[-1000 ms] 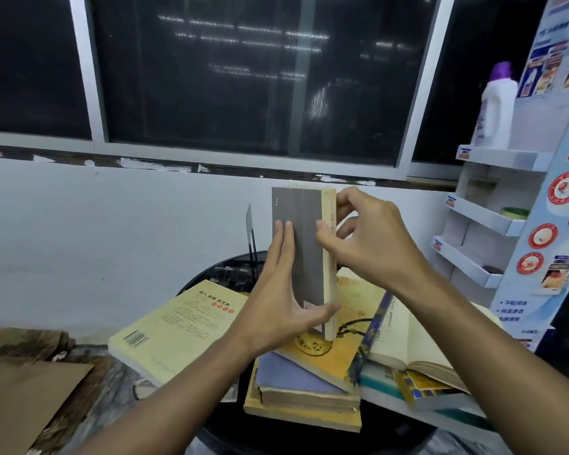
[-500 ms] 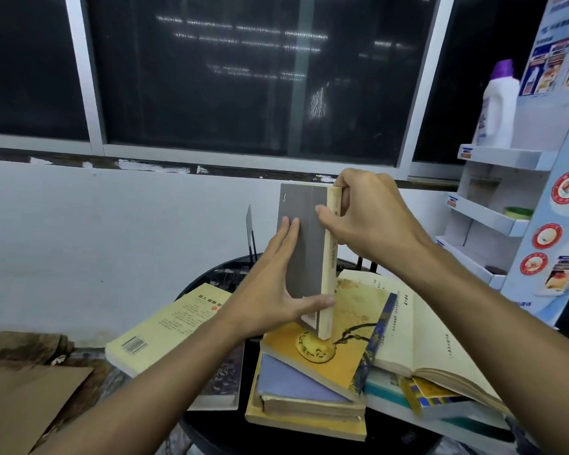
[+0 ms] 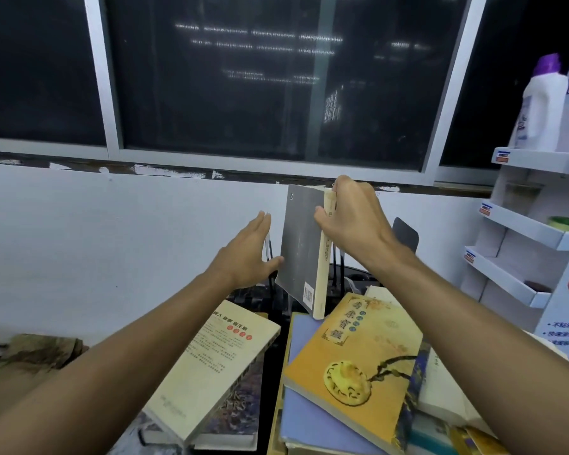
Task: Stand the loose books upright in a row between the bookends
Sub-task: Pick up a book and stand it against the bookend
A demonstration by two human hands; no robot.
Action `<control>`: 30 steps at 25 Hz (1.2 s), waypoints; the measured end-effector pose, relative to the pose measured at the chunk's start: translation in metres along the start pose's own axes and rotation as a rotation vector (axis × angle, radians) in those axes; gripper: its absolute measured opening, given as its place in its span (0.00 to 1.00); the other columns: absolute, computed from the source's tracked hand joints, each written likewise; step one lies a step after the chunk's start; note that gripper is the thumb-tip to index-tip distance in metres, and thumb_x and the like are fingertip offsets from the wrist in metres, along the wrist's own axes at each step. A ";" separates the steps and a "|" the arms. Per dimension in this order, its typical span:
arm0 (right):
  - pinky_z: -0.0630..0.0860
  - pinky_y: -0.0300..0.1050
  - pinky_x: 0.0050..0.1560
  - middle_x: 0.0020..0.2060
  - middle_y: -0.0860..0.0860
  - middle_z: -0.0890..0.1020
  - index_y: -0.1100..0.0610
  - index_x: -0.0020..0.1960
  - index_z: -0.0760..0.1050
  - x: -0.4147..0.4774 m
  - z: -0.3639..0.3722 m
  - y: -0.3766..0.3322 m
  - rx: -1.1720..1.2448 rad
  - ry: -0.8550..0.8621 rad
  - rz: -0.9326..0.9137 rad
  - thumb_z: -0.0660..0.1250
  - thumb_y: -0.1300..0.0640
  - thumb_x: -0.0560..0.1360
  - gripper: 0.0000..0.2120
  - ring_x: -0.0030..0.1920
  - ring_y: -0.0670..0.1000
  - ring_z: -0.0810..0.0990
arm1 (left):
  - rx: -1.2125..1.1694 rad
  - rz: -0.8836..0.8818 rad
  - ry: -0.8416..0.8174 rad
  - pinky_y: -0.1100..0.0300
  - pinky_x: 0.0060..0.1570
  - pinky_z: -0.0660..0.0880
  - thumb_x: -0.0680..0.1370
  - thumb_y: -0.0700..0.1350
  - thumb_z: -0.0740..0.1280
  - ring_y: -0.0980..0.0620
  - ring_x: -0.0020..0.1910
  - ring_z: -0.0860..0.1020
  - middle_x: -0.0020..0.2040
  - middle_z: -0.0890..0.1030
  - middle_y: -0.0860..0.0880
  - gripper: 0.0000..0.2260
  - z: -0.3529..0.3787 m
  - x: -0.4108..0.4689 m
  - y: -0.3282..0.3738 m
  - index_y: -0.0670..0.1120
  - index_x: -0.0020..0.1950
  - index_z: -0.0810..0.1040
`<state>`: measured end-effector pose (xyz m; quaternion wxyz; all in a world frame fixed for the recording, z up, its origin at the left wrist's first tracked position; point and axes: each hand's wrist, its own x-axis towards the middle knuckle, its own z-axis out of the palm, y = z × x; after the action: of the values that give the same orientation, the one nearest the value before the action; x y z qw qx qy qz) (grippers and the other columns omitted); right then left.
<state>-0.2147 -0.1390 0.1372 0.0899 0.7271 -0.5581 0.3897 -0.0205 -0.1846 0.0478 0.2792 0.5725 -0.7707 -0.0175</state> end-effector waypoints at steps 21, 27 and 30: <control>0.62 0.42 0.29 0.46 0.57 0.80 0.63 0.61 0.69 0.019 0.127 0.017 -0.011 -0.040 0.083 0.63 0.59 0.81 0.11 0.38 0.53 0.74 | -0.020 0.067 0.047 0.43 0.51 0.80 0.74 0.51 0.74 0.44 0.58 0.78 0.64 0.78 0.52 0.29 0.034 0.030 -0.040 0.54 0.68 0.61; 0.62 0.43 0.30 0.41 0.55 0.77 0.63 0.59 0.70 0.026 0.123 0.019 -0.032 -0.021 0.084 0.63 0.61 0.81 0.09 0.38 0.54 0.75 | -0.033 0.072 0.054 0.44 0.47 0.81 0.73 0.50 0.75 0.45 0.51 0.79 0.58 0.80 0.52 0.26 0.035 0.031 -0.039 0.54 0.64 0.62; 0.63 0.45 0.31 0.39 0.53 0.74 0.62 0.57 0.70 0.029 0.120 0.022 -0.103 -0.018 0.082 0.62 0.61 0.80 0.08 0.37 0.54 0.72 | -0.045 0.073 0.053 0.43 0.45 0.81 0.73 0.49 0.75 0.44 0.49 0.79 0.56 0.80 0.51 0.25 0.036 0.030 -0.039 0.54 0.62 0.62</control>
<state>-0.1762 -0.2363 0.0686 0.1059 0.7016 -0.6074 0.3573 -0.0082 -0.2357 0.0162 0.3129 0.5379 -0.7828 -0.0096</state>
